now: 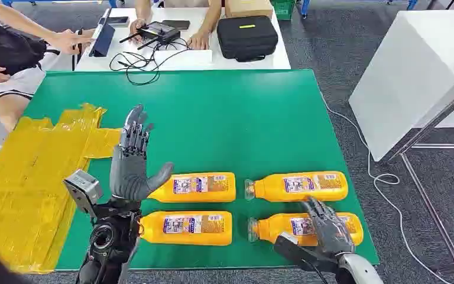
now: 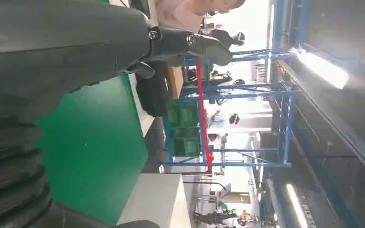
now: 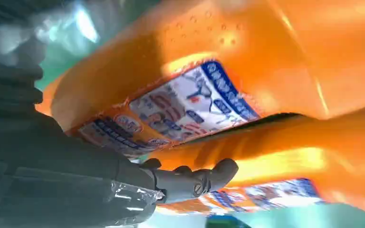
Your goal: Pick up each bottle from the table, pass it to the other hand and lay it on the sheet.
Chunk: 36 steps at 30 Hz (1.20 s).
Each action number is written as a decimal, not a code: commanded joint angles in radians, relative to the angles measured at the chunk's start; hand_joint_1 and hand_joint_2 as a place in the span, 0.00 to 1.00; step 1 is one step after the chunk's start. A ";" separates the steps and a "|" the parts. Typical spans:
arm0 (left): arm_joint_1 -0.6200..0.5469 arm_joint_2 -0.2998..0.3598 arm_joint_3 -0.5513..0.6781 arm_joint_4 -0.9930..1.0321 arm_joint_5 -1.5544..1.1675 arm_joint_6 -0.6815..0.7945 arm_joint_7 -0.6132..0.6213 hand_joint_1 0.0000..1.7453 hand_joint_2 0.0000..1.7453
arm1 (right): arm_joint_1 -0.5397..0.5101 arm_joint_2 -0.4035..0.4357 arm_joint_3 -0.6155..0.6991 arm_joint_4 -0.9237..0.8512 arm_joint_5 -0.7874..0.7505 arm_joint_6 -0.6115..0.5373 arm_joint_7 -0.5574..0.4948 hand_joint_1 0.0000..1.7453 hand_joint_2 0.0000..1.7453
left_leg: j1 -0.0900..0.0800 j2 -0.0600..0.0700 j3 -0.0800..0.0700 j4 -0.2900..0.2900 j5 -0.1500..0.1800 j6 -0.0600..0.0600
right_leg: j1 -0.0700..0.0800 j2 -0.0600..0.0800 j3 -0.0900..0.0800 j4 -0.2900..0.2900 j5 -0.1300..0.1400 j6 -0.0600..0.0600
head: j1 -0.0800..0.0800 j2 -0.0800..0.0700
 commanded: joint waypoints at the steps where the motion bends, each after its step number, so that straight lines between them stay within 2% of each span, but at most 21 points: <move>1: -0.045 0.024 -0.011 0.096 0.008 0.004 0.005 0.00 1.00 | -0.007 0.020 -0.071 0.082 0.048 0.042 0.006 0.99 1.00 | 0.001 -0.001 0.005 -0.002 -0.001 0.000 | 0.001 -0.002 0.005 -0.002 -0.001 0.000 | 0.000 0.000; 4: -0.051 0.024 -0.010 0.103 0.010 0.005 0.005 0.00 1.00 | -0.008 0.021 -0.069 0.089 0.050 0.051 0.002 1.00 1.00 | 0.002 -0.001 0.008 -0.003 -0.001 -0.001 | 0.002 -0.003 0.009 -0.004 -0.001 -0.001 | 0.000 0.000; 15: -0.056 0.028 0.000 0.114 0.015 0.010 0.004 0.00 1.00 | -0.024 0.032 -0.054 0.099 0.058 0.051 -0.009 1.00 1.00 | 0.001 -0.001 0.005 -0.002 -0.001 -0.001 | 0.002 -0.002 0.005 -0.002 -0.001 -0.001 | 0.000 0.000; 16: -0.055 0.029 0.001 0.112 0.015 0.010 0.004 0.00 1.00 | -0.026 0.034 -0.054 0.101 0.058 0.044 -0.011 1.00 1.00 | 0.002 -0.001 0.009 -0.004 -0.001 -0.001 | 0.003 -0.003 0.010 -0.005 -0.001 -0.001 | 0.000 0.000; 17: -0.055 0.031 0.002 0.112 0.015 0.010 0.004 0.00 1.00 | -0.028 0.036 -0.053 0.101 0.058 0.045 -0.011 1.00 1.00 | 0.001 0.000 0.006 -0.002 -0.001 -0.001 | 0.002 -0.002 0.006 -0.003 -0.001 -0.001 | 0.000 0.000; 19: -0.049 0.031 0.007 0.102 0.015 0.012 0.004 0.00 1.00 | -0.035 0.039 -0.054 0.101 0.065 0.006 -0.025 1.00 1.00 | 0.002 0.000 0.008 -0.003 -0.001 -0.001 | 0.003 -0.002 0.009 -0.004 -0.001 -0.001 | 0.000 0.000; 20: -0.026 0.030 0.021 0.074 0.015 0.023 0.002 0.00 1.00 | -0.053 0.072 -0.079 0.080 0.066 -0.164 -0.085 1.00 1.00 | 0.001 0.001 0.006 -0.002 -0.001 -0.001 | 0.001 -0.001 0.006 -0.003 -0.001 -0.001 | 0.000 0.000; 22: 0.007 0.033 0.031 0.041 0.011 0.025 0.004 0.00 1.00 | -0.080 0.107 -0.106 0.027 0.047 -0.221 -0.139 1.00 1.00 | 0.001 0.004 0.006 -0.002 -0.001 -0.001 | 0.002 0.001 0.005 -0.002 0.000 -0.001 | 0.000 0.000; 23: 0.018 0.031 0.037 0.035 0.007 0.020 0.002 0.00 1.00 | -0.086 0.142 -0.136 -0.019 -0.021 -0.254 -0.214 1.00 1.00 | 0.000 0.004 0.004 -0.002 -0.001 0.000 | 0.000 0.003 0.003 -0.001 0.000 0.000 | 0.000 0.000; 25: 0.020 0.024 0.038 0.041 0.007 0.003 -0.004 0.00 1.00 | -0.094 0.175 -0.156 -0.068 -0.047 -0.308 -0.253 1.00 1.00 | 0.000 0.006 0.002 -0.001 -0.001 -0.001 | 0.000 0.004 0.002 0.000 0.000 -0.001 | 0.000 0.000; 36: 0.014 0.020 0.042 0.047 0.007 0.002 -0.012 0.00 1.00 | -0.085 0.180 -0.165 -0.075 -0.041 -0.307 -0.256 1.00 1.00 | 0.002 0.003 0.009 -0.003 -0.002 -0.001 | 0.002 0.000 0.009 -0.004 -0.001 0.000 | 0.000 0.000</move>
